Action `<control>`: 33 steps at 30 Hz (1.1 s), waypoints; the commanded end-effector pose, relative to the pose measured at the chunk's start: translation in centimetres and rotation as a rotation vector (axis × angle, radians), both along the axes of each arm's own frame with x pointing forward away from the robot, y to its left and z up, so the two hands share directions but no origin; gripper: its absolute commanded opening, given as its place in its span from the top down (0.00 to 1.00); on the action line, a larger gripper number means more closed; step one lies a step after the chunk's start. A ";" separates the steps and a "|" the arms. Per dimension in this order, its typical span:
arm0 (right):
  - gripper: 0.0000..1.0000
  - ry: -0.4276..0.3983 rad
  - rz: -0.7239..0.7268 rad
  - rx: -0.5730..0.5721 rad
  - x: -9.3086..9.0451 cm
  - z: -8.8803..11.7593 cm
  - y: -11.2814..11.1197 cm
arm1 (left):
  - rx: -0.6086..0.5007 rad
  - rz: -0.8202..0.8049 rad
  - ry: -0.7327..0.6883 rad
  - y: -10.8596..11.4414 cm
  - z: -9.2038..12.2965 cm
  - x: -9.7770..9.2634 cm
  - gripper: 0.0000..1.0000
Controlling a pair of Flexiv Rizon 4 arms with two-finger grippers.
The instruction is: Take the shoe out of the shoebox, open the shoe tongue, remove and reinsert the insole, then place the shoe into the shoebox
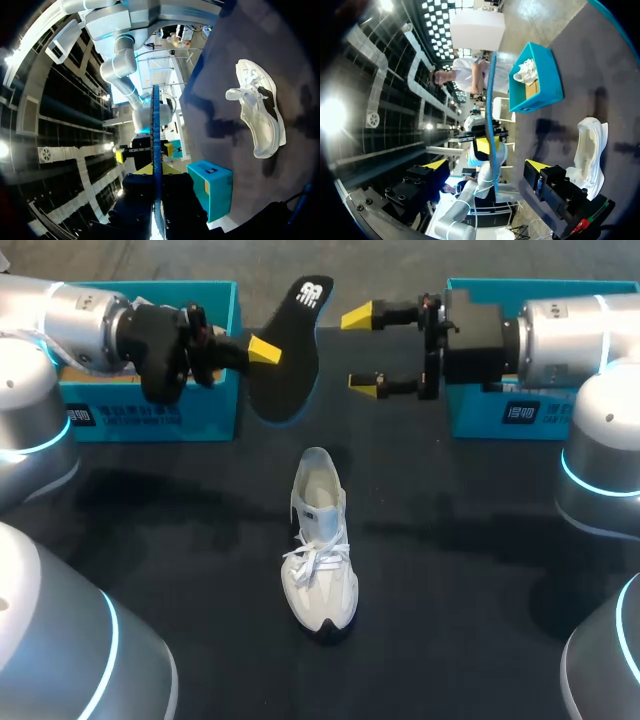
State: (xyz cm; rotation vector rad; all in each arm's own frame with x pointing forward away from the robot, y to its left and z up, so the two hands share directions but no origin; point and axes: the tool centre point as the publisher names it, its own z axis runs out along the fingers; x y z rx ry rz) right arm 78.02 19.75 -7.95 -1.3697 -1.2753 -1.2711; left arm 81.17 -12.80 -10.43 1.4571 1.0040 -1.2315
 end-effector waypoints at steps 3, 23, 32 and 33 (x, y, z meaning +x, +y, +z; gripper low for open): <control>0.00 -0.032 0.018 -0.029 0.3 0.2 2.0 | -0.019 0.014 -0.011 -0.8 -0.7 1.2 1.00; 0.20 -0.082 0.040 -0.024 0.8 -0.8 4.3 | -0.019 0.024 -0.037 -1.1 0.1 1.2 1.00; 0.49 -0.105 0.004 -0.028 0.7 -0.8 3.9 | -0.031 0.035 -0.033 -0.9 0.2 0.8 1.00; 0.48 -0.108 -0.002 -0.029 0.6 -0.9 3.8 | -0.031 0.037 -0.031 -0.8 0.2 0.7 1.00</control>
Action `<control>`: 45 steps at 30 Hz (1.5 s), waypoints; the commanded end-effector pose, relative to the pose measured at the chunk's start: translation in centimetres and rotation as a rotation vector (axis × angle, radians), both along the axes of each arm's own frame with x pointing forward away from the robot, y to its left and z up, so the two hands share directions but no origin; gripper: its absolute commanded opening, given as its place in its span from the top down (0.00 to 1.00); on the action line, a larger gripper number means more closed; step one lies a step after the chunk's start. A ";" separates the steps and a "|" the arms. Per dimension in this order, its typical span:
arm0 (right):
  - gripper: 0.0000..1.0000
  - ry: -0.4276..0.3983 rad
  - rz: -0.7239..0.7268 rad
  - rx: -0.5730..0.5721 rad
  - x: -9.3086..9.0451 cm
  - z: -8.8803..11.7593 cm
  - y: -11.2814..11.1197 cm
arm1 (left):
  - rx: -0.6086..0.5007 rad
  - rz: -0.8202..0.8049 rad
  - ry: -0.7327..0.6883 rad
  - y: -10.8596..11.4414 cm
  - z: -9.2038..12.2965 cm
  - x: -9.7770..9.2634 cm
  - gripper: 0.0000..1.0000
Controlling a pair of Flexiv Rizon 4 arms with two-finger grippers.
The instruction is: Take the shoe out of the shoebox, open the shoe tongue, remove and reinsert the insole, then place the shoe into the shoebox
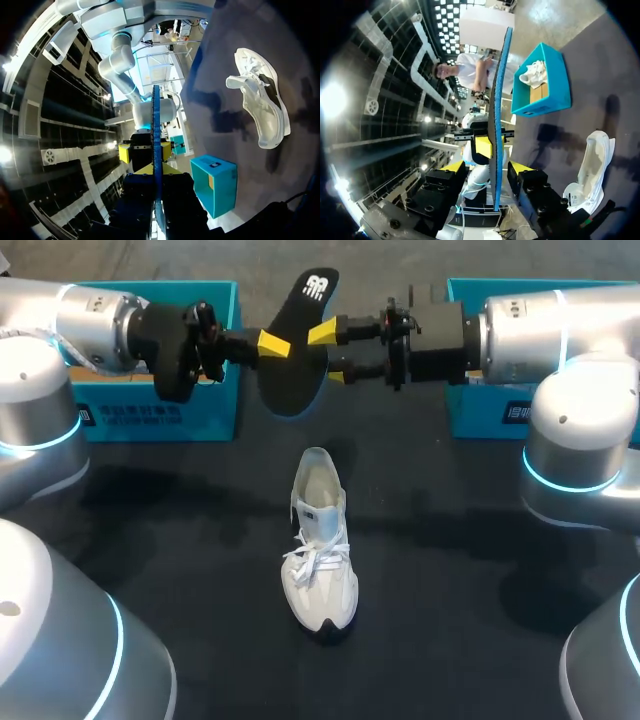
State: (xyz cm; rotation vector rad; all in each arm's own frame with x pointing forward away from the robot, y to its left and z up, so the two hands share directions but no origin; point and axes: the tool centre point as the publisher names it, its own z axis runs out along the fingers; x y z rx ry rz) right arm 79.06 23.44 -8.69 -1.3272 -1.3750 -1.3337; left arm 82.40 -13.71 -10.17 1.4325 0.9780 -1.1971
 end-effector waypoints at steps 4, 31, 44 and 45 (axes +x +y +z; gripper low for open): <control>0.51 -0.014 -0.028 0.000 -0.5 -0.2 0.0 | -0.013 0.014 0.007 0.1 0.1 -0.8 1.00; 0.69 -0.019 -0.030 -0.029 0.0 -0.5 0.8 | -0.025 0.023 -0.007 -0.7 0.7 -1.1 1.00; 0.76 -0.014 -0.032 -0.030 -0.1 -0.7 0.6 | -0.019 0.027 -0.011 -0.7 0.8 -1.2 1.00; 0.77 -0.014 -0.033 -0.030 -0.1 -0.7 0.6 | -0.019 0.027 -0.011 -0.7 0.8 -1.2 1.00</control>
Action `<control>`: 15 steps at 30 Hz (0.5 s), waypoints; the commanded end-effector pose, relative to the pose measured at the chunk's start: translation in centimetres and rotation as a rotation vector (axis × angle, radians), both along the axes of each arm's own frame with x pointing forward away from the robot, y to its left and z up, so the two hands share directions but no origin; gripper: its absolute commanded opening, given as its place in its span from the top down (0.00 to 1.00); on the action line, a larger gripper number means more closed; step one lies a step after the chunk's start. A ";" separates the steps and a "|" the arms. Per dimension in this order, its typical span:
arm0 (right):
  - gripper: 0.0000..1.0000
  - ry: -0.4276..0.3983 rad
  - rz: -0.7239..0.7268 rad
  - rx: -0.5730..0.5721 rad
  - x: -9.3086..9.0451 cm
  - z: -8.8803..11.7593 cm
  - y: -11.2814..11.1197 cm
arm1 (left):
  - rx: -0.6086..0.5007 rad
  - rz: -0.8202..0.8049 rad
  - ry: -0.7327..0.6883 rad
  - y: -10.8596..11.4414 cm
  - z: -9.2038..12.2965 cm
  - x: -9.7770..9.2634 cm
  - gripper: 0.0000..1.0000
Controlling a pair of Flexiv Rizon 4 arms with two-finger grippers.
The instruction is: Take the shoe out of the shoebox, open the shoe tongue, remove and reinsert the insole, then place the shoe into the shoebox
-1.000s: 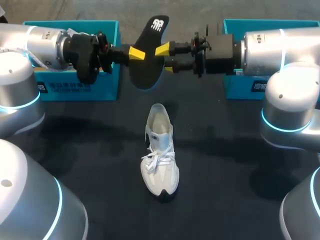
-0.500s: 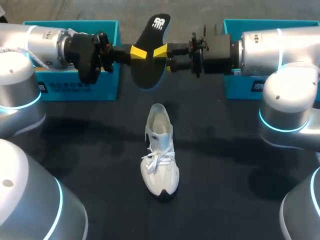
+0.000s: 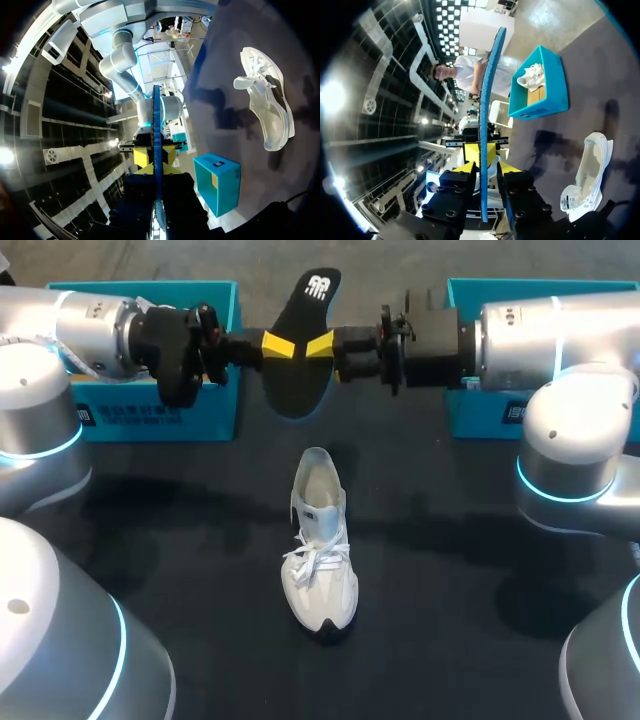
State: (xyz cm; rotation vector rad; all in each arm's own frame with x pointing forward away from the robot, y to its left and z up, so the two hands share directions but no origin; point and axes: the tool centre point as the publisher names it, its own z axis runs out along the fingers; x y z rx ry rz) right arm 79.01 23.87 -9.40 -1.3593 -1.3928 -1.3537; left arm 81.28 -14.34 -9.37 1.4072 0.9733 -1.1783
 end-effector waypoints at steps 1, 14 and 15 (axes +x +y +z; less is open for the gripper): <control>0.78 0.003 -0.005 -0.005 -0.1 0.0 0.1 | -0.001 0.002 -0.003 0.0 0.0 -0.2 1.00; 0.81 -0.001 -0.008 -0.004 -0.3 0.1 0.0 | 0.001 0.008 -0.007 0.1 0.0 -0.4 1.00; 0.81 0.000 -0.007 -0.004 -0.4 0.0 0.0 | 0.000 0.008 -0.007 0.1 0.0 -0.4 1.00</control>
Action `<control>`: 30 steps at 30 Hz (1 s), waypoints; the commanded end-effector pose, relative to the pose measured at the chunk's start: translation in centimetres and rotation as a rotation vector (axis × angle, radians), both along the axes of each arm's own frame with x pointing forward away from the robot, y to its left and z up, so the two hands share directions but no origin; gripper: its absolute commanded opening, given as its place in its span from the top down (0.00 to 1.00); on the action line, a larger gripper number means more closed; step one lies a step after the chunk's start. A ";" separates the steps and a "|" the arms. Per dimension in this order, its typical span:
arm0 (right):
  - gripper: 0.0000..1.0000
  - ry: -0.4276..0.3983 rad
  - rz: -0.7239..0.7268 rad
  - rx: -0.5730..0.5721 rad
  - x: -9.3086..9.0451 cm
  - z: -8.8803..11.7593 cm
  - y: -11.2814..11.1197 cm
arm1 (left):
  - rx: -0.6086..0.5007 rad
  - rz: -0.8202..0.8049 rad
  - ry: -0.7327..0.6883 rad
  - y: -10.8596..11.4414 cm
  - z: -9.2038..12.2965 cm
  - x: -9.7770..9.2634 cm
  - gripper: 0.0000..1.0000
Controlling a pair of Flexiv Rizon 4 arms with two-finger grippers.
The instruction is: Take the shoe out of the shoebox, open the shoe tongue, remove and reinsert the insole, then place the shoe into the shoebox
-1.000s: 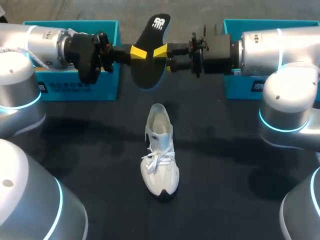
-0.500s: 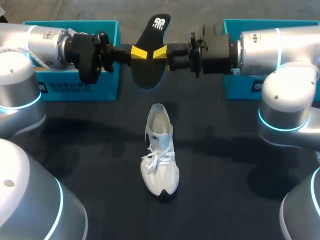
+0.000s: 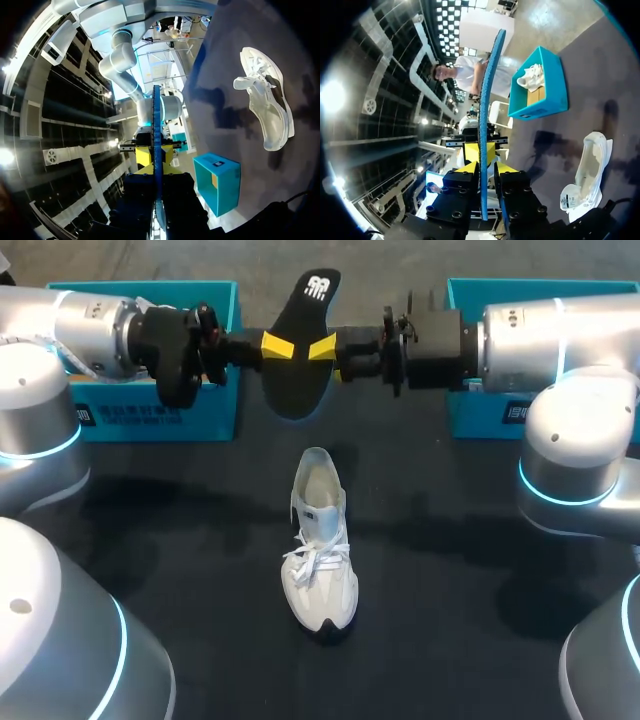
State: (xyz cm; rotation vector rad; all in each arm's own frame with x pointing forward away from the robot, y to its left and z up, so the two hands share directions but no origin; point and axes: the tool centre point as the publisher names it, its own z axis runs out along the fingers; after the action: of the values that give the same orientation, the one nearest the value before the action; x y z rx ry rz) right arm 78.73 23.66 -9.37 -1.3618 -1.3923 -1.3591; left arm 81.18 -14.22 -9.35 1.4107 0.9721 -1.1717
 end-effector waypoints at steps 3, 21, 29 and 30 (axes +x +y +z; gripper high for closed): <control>0.82 0.005 0.002 -0.003 -0.1 -0.1 0.4 | -0.002 0.007 -0.007 0.0 0.0 -0.3 1.00; 1.00 0.006 0.013 0.004 -0.6 -0.2 0.6 | 0.006 0.017 -0.020 -0.3 -0.2 -0.6 1.00; 1.00 0.006 0.015 0.009 -0.8 -0.2 0.8 | 0.012 0.022 -0.019 -0.4 -0.3 -0.7 0.70; 1.00 0.005 0.015 0.010 -0.8 -0.2 0.8 | 0.013 0.023 -0.019 -0.4 -0.3 -0.7 0.35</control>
State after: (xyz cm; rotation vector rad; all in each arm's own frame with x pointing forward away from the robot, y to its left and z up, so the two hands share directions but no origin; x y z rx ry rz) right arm 78.00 24.11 -9.50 -1.3418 -1.3899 -1.3478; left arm 80.70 -14.38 -9.66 1.4182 0.9776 -1.1416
